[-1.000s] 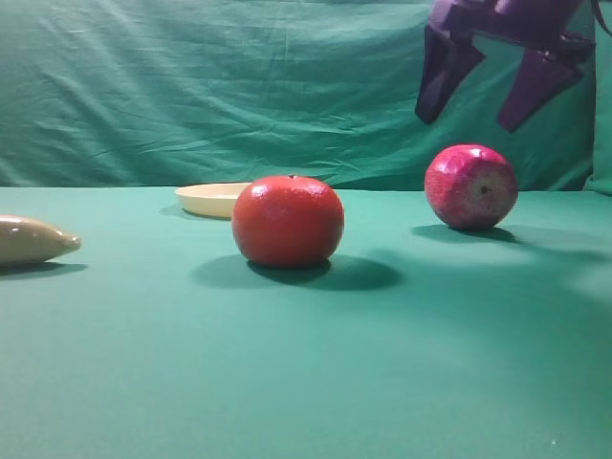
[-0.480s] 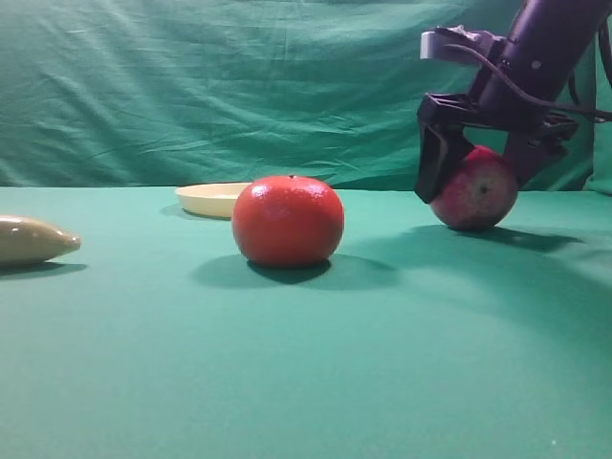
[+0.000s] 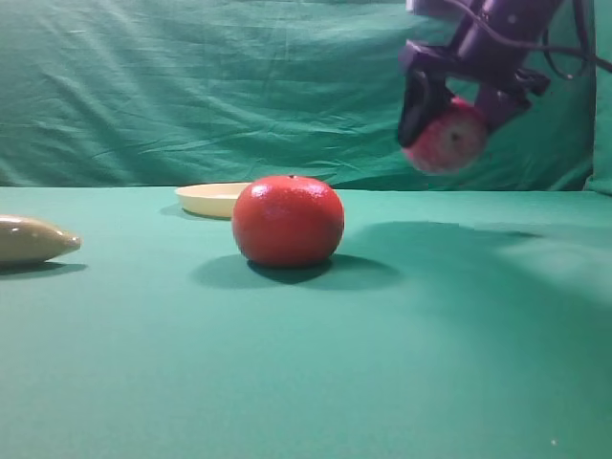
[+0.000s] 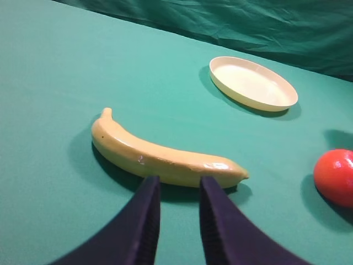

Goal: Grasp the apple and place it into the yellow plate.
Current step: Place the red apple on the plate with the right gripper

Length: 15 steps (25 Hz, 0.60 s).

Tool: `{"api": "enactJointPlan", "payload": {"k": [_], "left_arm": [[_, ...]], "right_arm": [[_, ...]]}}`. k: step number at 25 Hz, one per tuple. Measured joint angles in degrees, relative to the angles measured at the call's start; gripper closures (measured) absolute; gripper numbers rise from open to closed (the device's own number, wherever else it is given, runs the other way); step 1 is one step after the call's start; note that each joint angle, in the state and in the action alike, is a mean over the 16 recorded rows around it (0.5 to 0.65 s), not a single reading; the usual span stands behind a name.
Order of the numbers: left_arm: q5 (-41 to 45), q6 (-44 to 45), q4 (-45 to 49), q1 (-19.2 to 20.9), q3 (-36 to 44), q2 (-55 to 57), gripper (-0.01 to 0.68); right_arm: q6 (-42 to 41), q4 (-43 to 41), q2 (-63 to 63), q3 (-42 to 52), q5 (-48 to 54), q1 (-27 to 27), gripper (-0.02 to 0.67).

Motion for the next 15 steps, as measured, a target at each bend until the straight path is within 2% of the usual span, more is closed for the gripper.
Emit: {"api": "enactJointPlan", "payload": {"k": [7,15], "left_arm": [[0.0,0.0,0.0,0.0,0.0,0.0,0.516],[0.0,0.0,0.0,0.0,0.0,0.0,0.516]], "right_arm": [[-1.71,0.7,6.07,-6.24,-4.8,5.86,0.128],[-4.06,-1.01,10.1,-7.67,-7.42,9.05,0.07]]}}
